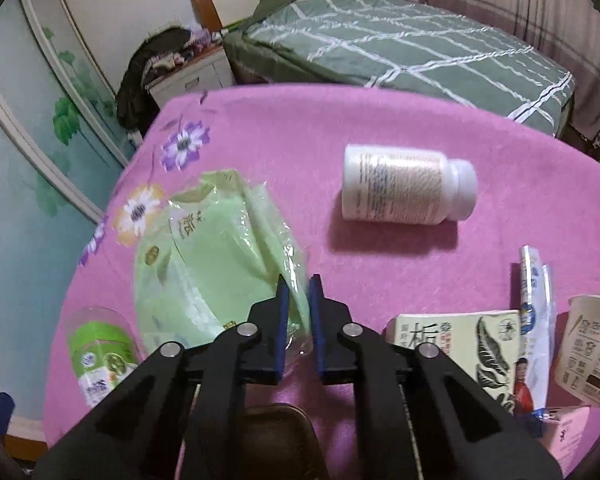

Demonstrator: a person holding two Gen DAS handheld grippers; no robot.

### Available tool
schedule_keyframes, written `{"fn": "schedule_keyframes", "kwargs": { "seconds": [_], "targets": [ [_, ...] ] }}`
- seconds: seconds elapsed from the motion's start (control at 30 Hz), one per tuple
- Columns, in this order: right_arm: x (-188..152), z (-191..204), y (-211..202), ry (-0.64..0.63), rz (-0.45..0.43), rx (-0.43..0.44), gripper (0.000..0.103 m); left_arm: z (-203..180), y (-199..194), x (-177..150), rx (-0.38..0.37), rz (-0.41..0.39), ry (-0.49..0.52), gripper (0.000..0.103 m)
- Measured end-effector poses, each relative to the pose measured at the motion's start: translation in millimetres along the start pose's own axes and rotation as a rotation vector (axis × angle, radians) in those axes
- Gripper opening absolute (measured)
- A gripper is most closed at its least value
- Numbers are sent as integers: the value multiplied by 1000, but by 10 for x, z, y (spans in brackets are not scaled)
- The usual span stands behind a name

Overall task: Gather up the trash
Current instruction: 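Grasp the green plastic bag with the right tool and carry it toward the bin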

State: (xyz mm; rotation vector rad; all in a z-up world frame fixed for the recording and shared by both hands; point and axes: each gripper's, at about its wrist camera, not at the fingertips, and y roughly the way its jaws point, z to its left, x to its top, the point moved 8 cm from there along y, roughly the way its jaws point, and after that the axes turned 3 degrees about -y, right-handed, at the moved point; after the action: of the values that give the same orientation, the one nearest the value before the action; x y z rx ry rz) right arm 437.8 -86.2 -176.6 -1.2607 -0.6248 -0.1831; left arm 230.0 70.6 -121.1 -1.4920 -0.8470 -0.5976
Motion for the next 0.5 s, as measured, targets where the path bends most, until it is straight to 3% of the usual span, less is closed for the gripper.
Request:
{"fn": "schedule_keyframes", "kwargs": {
  "seconds": [0.27,0.5],
  "targets": [
    [163,-140,-480,69,-126,10,8,-50,-19,-12,-5,2,9,83],
    [-47,-466,-976,110,-176,-12,8,-123,-32,-23,-23,-2,22,83]
  ]
}}
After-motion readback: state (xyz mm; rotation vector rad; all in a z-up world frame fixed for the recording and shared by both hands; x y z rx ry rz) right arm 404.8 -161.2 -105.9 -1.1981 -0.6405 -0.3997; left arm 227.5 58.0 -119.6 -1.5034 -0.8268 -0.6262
